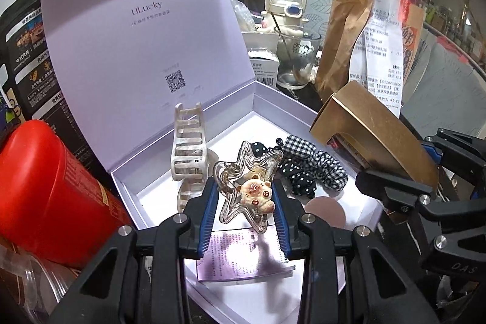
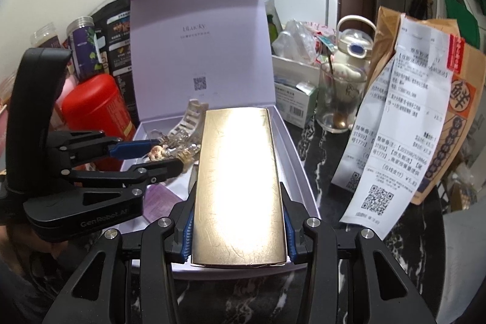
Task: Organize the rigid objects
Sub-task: 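Lower the star clip with the left tool while the right tool lowers the gold case into the box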
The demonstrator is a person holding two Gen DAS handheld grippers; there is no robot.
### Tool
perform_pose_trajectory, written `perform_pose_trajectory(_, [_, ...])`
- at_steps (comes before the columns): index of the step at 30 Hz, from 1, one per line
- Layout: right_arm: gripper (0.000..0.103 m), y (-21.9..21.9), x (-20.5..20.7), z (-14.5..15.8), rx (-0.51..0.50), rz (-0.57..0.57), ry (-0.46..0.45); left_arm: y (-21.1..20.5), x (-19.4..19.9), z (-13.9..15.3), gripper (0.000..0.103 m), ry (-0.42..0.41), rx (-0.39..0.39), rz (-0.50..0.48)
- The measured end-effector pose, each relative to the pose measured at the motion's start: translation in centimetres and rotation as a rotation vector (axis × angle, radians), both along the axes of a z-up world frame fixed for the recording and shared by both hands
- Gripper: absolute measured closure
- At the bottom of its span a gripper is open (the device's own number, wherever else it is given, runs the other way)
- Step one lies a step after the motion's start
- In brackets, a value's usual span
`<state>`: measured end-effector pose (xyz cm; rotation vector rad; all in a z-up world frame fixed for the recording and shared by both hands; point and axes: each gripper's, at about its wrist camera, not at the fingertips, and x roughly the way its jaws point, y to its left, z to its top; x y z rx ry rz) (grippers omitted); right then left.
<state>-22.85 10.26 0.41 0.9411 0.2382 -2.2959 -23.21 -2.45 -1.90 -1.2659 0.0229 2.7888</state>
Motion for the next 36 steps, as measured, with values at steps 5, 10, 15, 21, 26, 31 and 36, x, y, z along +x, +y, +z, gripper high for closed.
perform_pose_trajectory(5, [0.059,-0.4,-0.7,-1.2,0.012,0.003,-0.028,0.0,-0.5,-0.8,0.069,-0.018,-0.021,-0.002])
perform_pose_trajectory(10, [0.059,-1.0,-1.0,-2.1,0.033,0.019,-0.045,-0.1,-0.9,-1.8,0.069,-0.047,-0.022,-0.001])
perform_pose_trajectory(15, [0.059,-1.7,-1.6,-3.2,0.064,0.021,-0.069,-0.3,-1.2,-2.6,0.069,-0.071,-0.016,0.001])
perform_pose_trajectory(21, [0.059,-2.0,-2.1,-4.2,0.095,0.007,-0.106,-0.5,-1.5,-3.1,0.069,-0.09,0.002,-0.005])
perform_pose_trajectory(26, [0.059,-2.5,-2.0,-4.6,0.117,0.008,-0.11,-0.5,-1.7,-3.1,0.069,-0.095,-0.009,-0.011])
perform_pose_trajectory(31, [0.059,-2.9,-2.1,-5.2,0.153,-0.007,-0.117,-0.7,-1.6,-3.0,0.069,-0.108,-0.027,-0.019])
perform_pose_trajectory(36, [0.059,-3.2,-2.2,-5.8,0.184,-0.019,-0.118,-1.4,-1.5,-3.1,0.069,-0.127,-0.042,-0.012])
